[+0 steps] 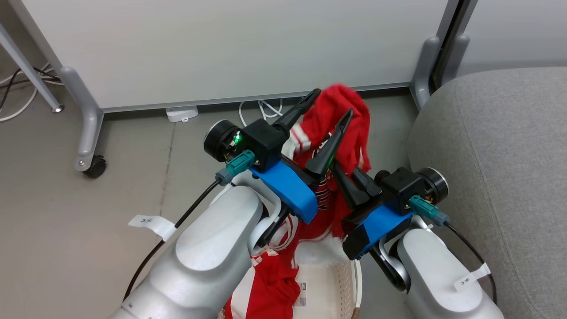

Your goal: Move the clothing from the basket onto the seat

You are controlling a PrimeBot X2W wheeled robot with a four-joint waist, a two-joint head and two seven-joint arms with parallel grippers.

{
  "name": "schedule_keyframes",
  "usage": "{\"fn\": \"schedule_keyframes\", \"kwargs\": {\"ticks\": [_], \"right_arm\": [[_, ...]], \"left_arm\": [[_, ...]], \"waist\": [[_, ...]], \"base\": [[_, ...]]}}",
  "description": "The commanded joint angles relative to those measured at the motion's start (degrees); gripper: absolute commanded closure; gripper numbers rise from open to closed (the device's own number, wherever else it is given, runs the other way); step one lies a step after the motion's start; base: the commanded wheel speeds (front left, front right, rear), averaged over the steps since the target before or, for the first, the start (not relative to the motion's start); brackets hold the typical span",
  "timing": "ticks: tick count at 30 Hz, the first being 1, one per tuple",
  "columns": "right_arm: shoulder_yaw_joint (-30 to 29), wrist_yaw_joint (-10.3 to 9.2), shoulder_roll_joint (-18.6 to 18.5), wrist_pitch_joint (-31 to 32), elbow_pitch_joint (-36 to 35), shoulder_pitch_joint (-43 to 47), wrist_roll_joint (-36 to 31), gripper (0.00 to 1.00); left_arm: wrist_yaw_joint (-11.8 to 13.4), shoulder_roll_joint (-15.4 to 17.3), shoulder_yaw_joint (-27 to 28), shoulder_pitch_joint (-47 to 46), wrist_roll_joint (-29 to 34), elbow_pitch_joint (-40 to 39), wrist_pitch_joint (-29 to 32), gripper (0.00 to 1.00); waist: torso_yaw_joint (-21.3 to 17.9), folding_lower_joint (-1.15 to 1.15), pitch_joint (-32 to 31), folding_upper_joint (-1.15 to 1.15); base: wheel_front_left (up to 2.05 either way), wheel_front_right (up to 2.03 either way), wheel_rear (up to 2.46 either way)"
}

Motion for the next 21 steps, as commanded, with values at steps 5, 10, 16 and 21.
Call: {"fn": "schedule_keyframes", "kwargs": {"ticks": [5,10,16,21], "right_arm": [[-0.58,0.03,0.07,-0.04,-0.46,-0.72,-0.35,1.0],[-1.49,0.03,0.07,-0.04,-0.85,-0.3,-0.93,1.0],[-4.26,0.03,0.06,-0.04,-2.07,0.36,-2.97,1.0],[-6.78,0.03,-0.16,-0.04,-3.71,1.02,-4.87,1.0]], "left_arm": [[0.05,-0.04,0.84,0.34,0.87,-0.19,-0.3,0.0],[0.37,0.1,1.32,0.72,1.56,-0.47,-0.3,0.0],[0.78,0.75,1.89,1.27,3.34,-1.14,-0.29,0.0],[0.77,1.07,1.9,1.56,4.86,-1.64,-0.29,0.0]], "waist": [[-0.29,0.0,0.45,0.0],[-0.87,0.0,0.95,0.0],[-2.56,0.0,2.48,0.0],[-4.42,0.0,3.86,0.0]], "base": [[0.0,0.0,0.0],[0.0,0.0,0.0],[0.0,0.0,0.0],[0.0,0.0,0.0]]}}
